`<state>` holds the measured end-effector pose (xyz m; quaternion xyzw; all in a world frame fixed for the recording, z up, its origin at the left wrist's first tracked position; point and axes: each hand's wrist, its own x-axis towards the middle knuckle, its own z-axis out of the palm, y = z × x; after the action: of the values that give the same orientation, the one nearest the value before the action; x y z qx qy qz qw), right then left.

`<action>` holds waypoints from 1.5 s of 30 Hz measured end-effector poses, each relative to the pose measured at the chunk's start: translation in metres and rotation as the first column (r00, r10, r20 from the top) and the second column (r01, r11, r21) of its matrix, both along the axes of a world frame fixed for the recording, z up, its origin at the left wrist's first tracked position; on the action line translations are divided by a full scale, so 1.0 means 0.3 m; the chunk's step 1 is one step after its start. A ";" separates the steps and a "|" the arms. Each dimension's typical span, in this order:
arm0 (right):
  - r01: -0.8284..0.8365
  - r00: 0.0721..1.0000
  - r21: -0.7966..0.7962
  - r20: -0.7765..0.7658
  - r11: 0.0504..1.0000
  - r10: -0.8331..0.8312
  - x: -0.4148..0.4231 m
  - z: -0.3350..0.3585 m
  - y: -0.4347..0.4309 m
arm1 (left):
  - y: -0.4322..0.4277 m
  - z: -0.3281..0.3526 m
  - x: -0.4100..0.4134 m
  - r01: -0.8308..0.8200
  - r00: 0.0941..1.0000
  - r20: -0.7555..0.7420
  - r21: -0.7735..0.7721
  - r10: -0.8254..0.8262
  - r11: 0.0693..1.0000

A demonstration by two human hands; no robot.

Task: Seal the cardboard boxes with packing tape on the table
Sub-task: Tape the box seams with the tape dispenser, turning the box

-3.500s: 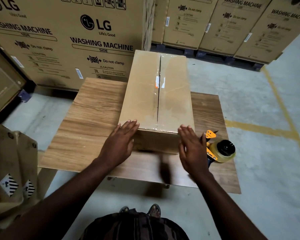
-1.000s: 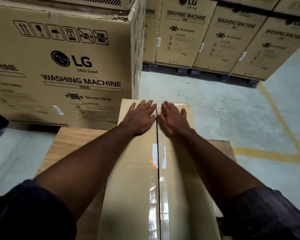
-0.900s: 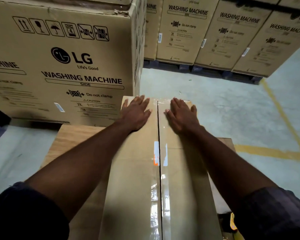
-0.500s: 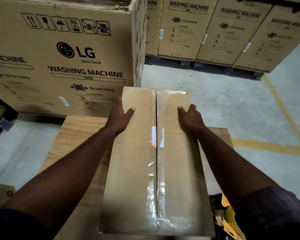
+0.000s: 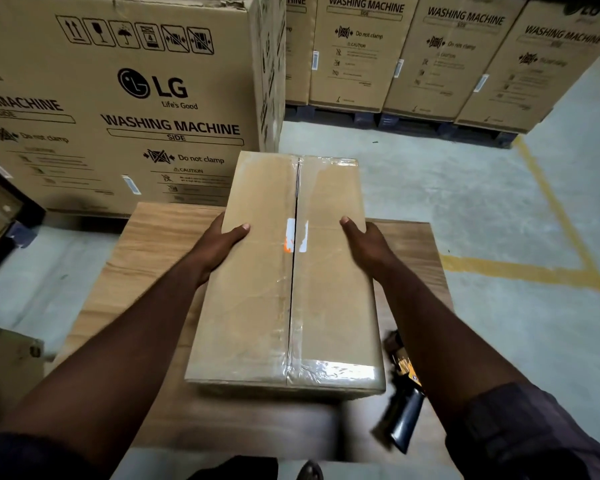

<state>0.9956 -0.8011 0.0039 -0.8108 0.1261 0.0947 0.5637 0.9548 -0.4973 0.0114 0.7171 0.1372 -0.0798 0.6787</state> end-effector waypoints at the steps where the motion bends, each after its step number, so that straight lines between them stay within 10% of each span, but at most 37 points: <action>1: -0.002 1.000 0.017 -0.010 1.000 0.002 -0.026 0.000 -0.006 | -0.005 0.002 -0.026 0.003 1.000 -0.005 -0.002 -0.003 1.000; 14: 0.001 0.976 0.535 -0.184 0.845 0.115 -0.302 0.015 -0.068 | -0.042 0.008 -0.305 -0.035 0.994 -0.108 -0.221 0.011 0.975; 45: 0.082 0.953 0.454 -0.295 0.887 0.063 -0.664 0.278 -0.230 | -0.163 0.347 -0.672 -0.063 0.998 -0.028 -0.129 0.060 0.990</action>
<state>0.7965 -0.8699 0.0872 -0.6290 0.1888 0.2416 0.7144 0.7534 -0.5461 0.1155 0.6660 0.1619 -0.0764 0.7241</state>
